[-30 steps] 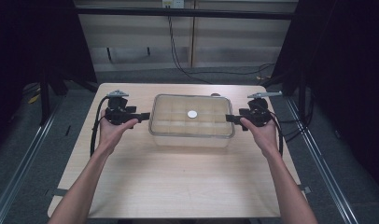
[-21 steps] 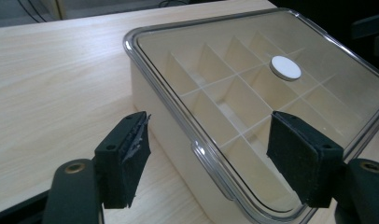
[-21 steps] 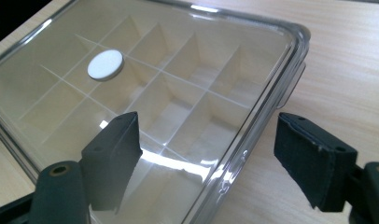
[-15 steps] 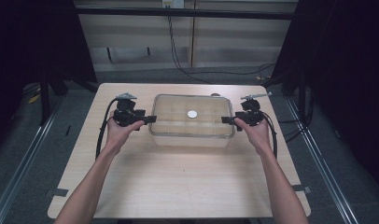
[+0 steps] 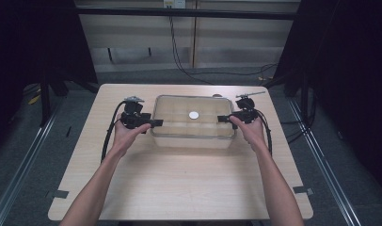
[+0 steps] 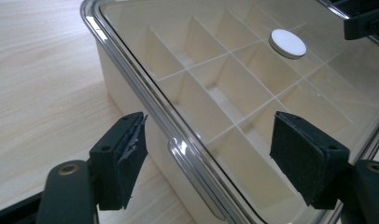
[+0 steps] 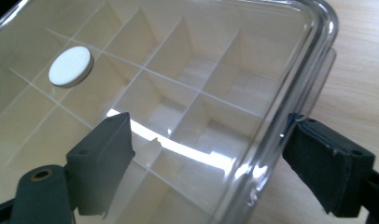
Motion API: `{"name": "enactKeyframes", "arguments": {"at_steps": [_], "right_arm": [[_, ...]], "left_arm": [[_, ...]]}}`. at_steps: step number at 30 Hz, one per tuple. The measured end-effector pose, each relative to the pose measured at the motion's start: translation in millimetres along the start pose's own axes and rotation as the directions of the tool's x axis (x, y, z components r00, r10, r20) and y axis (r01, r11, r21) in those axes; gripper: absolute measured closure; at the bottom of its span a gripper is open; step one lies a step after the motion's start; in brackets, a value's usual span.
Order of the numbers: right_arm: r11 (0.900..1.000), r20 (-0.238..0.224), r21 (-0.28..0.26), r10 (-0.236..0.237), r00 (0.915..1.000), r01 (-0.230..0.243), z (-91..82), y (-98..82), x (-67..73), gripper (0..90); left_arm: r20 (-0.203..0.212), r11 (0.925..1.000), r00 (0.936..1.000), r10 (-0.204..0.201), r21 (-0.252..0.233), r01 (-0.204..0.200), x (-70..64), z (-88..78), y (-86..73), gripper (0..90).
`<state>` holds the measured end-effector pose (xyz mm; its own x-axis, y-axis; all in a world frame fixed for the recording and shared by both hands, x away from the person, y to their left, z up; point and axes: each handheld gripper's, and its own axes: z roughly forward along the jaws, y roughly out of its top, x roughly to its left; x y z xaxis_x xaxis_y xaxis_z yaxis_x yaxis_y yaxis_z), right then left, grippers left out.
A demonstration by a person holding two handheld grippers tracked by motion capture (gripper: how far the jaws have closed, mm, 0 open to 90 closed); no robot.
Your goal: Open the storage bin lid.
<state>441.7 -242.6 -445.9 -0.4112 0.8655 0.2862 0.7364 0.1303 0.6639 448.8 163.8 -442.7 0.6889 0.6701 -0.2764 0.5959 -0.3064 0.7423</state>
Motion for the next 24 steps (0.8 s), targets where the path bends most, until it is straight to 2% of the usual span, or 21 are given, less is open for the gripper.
{"name": "enactKeyframes", "arguments": {"at_steps": [4, 9, 11, 13, 17, 21, 24], "right_arm": [[1.000, 0.000, -0.001, 0.008, 1.0000, -0.008, 6.8, 4.4, -2.0, 11.5], [1.000, -0.004, -0.014, 0.021, 0.9998, -0.021, 9.5, 4.3, -2.7, 10.7], [0.999, 0.005, -0.024, 0.022, 0.9997, -0.022, 11.8, 4.9, -2.4, 9.1], [0.999, 0.004, -0.030, 0.026, 0.9997, -0.025, 12.6, 4.9, -2.7, 9.1], [0.999, 0.008, -0.044, 0.029, 0.9995, -0.029, 13.8, 4.9, -3.6, 10.4], [0.998, 0.027, -0.059, 0.031, 0.9992, -0.029, 14.2, 4.5, -2.2, 10.3], [0.997, 0.043, -0.070, 0.034, 0.9985, -0.031, 13.5, 4.4, -0.9, 12.4]], "left_arm": [[-0.002, 0.9999, 1.0000, 0.007, 0.010, -0.007, -2.2, 4.1, -0.4, 24.4], [0.005, 0.9999, 0.9999, -0.016, 0.003, 0.016, -0.7, 7.7, 0.1, 24.2], [0.000, 0.9999, 1.0000, -0.007, 0.012, 0.007, -0.2, 9.1, 1.5, 22.6], [0.001, 0.9999, 1.0000, -0.006, 0.011, 0.006, 0.6, 9.9, 2.0, 22.3], [0.012, 0.9995, 0.9995, -0.029, 0.008, 0.029, 0.9, 14.6, 3.1, 21.2], [0.006, 0.9992, 0.9995, -0.032, 0.026, 0.031, 0.0, 16.4, 6.2, 19.8], [0.024, 0.9991, 0.9991, -0.036, 0.022, 0.036, 4.3, 13.8, 5.6, 23.3]]}}
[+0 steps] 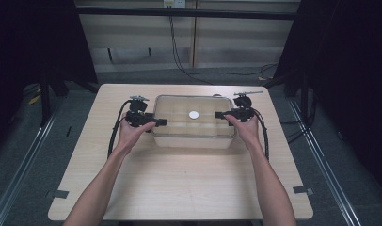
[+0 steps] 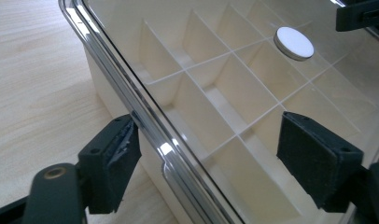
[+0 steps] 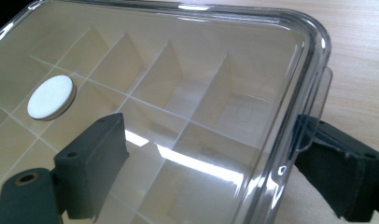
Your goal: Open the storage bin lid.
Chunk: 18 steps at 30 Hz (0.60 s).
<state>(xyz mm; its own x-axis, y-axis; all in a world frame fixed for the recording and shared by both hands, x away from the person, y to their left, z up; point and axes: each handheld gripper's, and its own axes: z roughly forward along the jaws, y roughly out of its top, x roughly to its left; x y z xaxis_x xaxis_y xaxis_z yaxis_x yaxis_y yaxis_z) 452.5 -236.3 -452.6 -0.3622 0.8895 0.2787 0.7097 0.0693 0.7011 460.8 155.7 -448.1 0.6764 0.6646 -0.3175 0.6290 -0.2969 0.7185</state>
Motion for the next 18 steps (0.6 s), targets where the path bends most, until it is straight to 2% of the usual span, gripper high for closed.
{"name": "enactKeyframes", "arguments": {"at_steps": [3, 4, 5, 6, 7, 11, 14, 15, 16, 18], "right_arm": [[1.000, 0.005, -0.014, 0.007, 1.0000, -0.007, -0.9, -0.2, -0.2, 13.6], [1.000, 0.015, -0.021, 0.006, 0.9999, -0.006, -1.3, -0.3, 0.7, 13.6], [0.998, 0.022, -0.057, -0.003, 0.9998, 0.005, -4.0, 0.1, 1.5, 16.8], [0.998, 0.022, -0.057, -0.003, 0.9998, 0.005, -4.0, 0.1, 1.5, 16.8], [0.997, 0.021, -0.074, 0.004, 0.9998, -0.002, -6.8, 0.8, 2.1, 18.3], [0.996, 0.006, -0.090, 0.014, 0.9999, -0.014, -10.6, -0.3, 0.8, 21.3], [0.993, -0.025, -0.111, 0.034, 0.9991, -0.037, -14.5, -2.9, -2.0, 22.4], [0.988, -0.072, -0.125, 0.084, 0.9939, -0.092, -18.0, -4.6, -6.1, 22.9], [0.988, -0.072, -0.125, 0.084, 0.9939, -0.092, -18.0, -4.6, -6.1, 23.2], [0.985, -0.100, -0.132, 0.102, 0.9897, -0.115, -20.8, -5.0, -8.8, 26.5]], "left_arm": [[-0.007, 0.9999, 0.9999, 0.010, -0.012, -0.010, 1.0, -3.0, 0.3, 28.9], [-0.021, 0.9996, 0.9996, 0.019, -0.019, -0.019, 0.2, -4.6, 0.5, 28.9], [-0.036, 0.9993, 0.9989, 0.031, -0.019, -0.032, -1.5, -5.7, 0.9, 31.7], [-0.036, 0.9993, 0.9989, 0.031, -0.019, -0.032, -1.5, -5.7, 0.9, 32.4], [-0.041, 0.9985, 0.9988, 0.026, -0.047, -0.028, -1.9, -6.8, 0.7, 34.0], [-0.040, 0.9975, 0.9989, 0.025, -0.064, -0.028, -2.1, -8.7, -0.4, 38.4], [-0.035, 0.9966, 0.9990, 0.026, -0.077, -0.029, -1.5, -9.5, -1.4, 39.4], [-0.034, 0.9963, 0.9992, 0.020, -0.082, -0.023, -1.8, -9.4, -1.4, 40.8], [-0.032, 0.9961, 0.9993, 0.018, -0.085, -0.021, -1.8, -9.3, -1.4, 40.8], [-0.025, 0.9952, 0.9997, 0.005, -0.097, -0.007, -2.0, -8.4, -1.5, 41.0]]}}
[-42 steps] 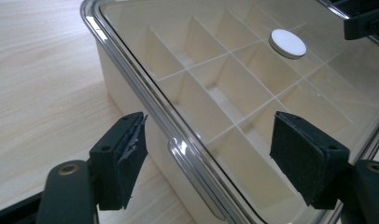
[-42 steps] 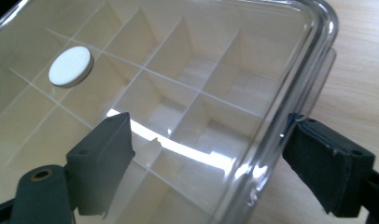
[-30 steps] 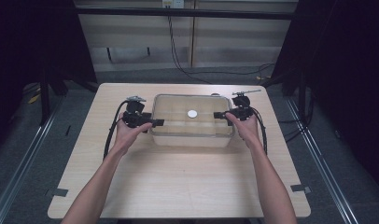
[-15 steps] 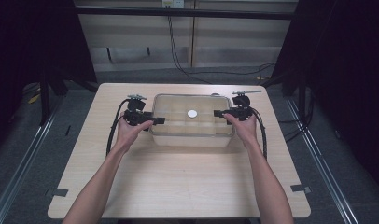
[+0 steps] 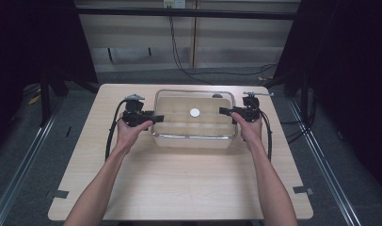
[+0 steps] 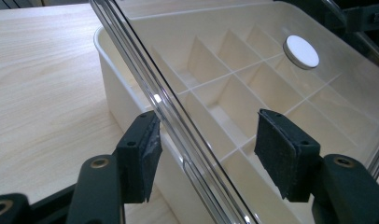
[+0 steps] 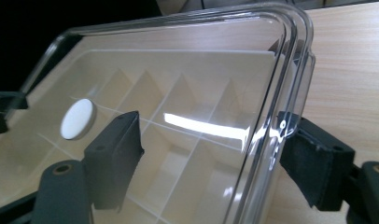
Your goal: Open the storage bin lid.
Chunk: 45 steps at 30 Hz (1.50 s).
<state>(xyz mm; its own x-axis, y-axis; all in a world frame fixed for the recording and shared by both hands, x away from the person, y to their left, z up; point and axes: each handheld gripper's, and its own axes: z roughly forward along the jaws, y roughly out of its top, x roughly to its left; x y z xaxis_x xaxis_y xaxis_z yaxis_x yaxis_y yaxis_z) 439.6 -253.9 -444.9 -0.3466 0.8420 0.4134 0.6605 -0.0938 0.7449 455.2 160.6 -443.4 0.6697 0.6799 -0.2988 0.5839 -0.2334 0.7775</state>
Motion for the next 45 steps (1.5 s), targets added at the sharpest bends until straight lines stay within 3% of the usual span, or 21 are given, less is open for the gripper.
{"name": "enactKeyframes", "arguments": {"at_steps": [3, 5, 12, 16, 20, 23, 27, 35, 45], "right_arm": [[1.000, -0.037, 0.001, -0.007, 0.9993, 0.007, -4.2, -0.3, 0.3, 34.3], [1.000, -0.008, 0.000, -0.030, 0.9995, 0.030, -5.9, -0.5, 3.9, 38.9], [0.999, -0.026, -0.027, -0.037, 0.9990, 0.036, -18.5, 3.7, 7.2, 46.6], [0.999, -0.029, -0.033, -0.043, 0.9986, 0.042, -23.1, 4.7, 9.7, 47.6], [0.998, -0.029, -0.042, -0.052, 0.9982, 0.051, -28.9, 6.0, 16.5, 46.6], [0.997, -0.041, -0.060, -0.054, 0.9977, 0.051, -36.4, 7.0, 19.5, 51.1], [0.997, -0.048, -0.069, -0.049, 0.9976, 0.046, -40.9, 7.0, 21.6, 52.4], [0.995, -0.064, -0.086, -0.059, 0.9962, 0.054, -51.8, 6.6, 27.3, 55.7], [0.993, -0.078, -0.106, -0.067, 0.9947, 0.058, -58.7, 4.8, 33.0, 57.7]], "left_arm": [[0.011, 0.9998, 0.9999, 0.002, -0.020, -0.001, 1.1, -3.4, 0.4, 43.2], [0.004, 0.9997, 1.0000, 0.003, -0.026, -0.003, -0.2, -5.7, 0.8, 45.0], [-0.003, 0.9986, 0.9998, 0.017, -0.051, -0.017, -3.9, -15.9, 3.9, 52.3], [-0.009, 0.9984, 0.9994, 0.033, -0.044, -0.034, -7.0, -19.8, 5.5, 53.5], [-0.006, 0.9971, 0.9990, 0.045, -0.061, -0.045, -9.3, -27.7, 6.8, 57.7], [0.003, 0.9955, 0.9990, 0.045, -0.083, -0.044, -9.9, -32.8, 5.8, 62.3], [-0.013, 0.9933, 0.9977, 0.067, -0.094, -0.068, -14.8, -38.4, 6.2, 63.5], [-0.006, 0.9895, 0.9957, 0.092, -0.111, -0.092, -19.1, -48.6, 5.1, 68.1], [0.009, 0.9873, 0.9954, 0.095, -0.129, -0.093, -21.1, -56.5, -2.0, 70.5]]}}
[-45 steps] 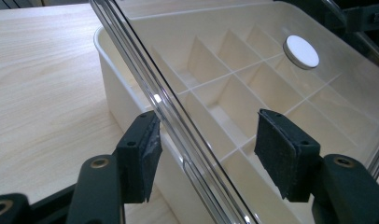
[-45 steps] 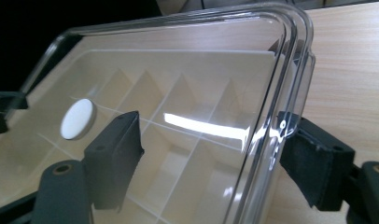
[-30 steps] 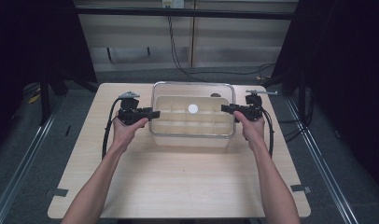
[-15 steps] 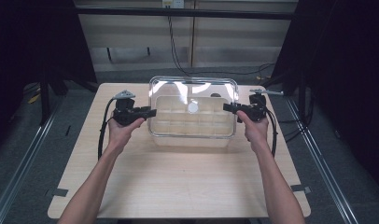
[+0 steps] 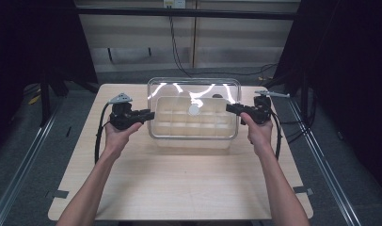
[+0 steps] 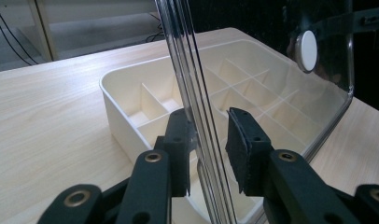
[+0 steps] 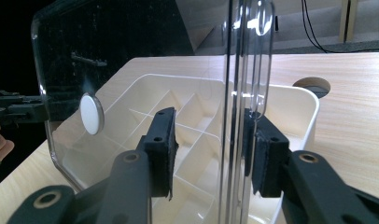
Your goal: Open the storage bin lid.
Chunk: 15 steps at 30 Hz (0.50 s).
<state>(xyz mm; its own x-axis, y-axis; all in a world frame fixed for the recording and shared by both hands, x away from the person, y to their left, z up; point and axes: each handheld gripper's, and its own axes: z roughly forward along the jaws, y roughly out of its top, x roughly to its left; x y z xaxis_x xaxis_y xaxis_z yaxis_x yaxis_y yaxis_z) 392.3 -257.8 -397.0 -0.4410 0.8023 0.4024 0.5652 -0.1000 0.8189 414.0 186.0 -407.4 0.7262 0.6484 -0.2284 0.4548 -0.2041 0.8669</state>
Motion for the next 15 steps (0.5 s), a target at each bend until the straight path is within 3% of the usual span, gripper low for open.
{"name": "enactKeyframes", "arguments": {"at_steps": [10, 15], "right_arm": [[1.000, 0.020, -0.008, -0.012, 0.9997, 0.012, -4.8, -0.6, 8.4, 57.0], [1.000, 0.007, -0.012, -0.017, 0.9998, 0.017, -7.4, -4.3, 9.3, 57.3]], "left_arm": [[0.006, 0.9999, 1.0000, 0.001, -0.016, -0.001, -3.0, -6.1, -0.4, 72.8], [0.008, 0.9995, 1.0000, 0.006, -0.030, -0.006, -6.6, -11.4, -3.5, 73.4]]}}
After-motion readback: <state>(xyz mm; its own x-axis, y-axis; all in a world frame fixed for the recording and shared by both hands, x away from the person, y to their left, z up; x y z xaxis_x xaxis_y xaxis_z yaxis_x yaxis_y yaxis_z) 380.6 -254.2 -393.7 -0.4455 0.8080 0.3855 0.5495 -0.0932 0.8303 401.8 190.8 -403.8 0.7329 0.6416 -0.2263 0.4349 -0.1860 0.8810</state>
